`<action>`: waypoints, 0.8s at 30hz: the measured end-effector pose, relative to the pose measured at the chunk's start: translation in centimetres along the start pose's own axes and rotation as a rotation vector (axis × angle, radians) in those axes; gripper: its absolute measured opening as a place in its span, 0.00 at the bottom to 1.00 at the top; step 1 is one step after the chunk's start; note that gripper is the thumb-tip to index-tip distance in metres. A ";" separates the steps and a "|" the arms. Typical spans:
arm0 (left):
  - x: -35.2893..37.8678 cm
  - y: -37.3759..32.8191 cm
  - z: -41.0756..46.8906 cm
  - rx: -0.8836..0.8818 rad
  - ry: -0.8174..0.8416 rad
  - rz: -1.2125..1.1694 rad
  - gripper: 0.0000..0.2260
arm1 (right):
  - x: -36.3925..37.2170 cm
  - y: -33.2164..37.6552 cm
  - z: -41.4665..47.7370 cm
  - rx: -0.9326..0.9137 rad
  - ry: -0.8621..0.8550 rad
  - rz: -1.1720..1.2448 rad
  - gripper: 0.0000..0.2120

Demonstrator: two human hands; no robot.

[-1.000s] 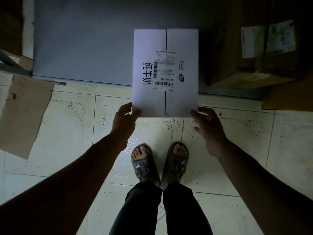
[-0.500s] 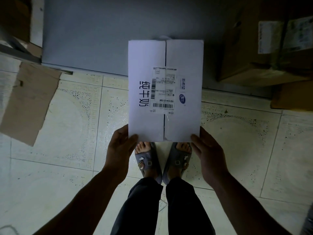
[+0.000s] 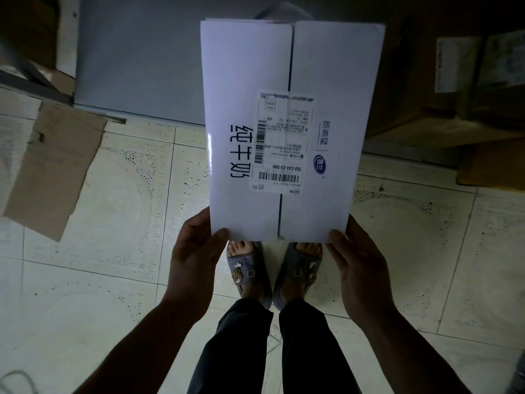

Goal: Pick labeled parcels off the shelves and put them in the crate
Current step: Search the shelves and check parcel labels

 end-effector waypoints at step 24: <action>3.3 -7.6 18.0 -0.153 -0.126 0.432 0.12 | 4.1 5.1 15.4 0.137 -0.108 -0.214 0.15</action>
Point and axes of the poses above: each hand's wrist, its own z-axis towards the middle knuckle, its own x-axis out of the palm, y = z × x, the point moved 4 cm from there along z, towards the middle knuckle, and after that the axes turned 8 degrees about y, right-handed, at the moved point
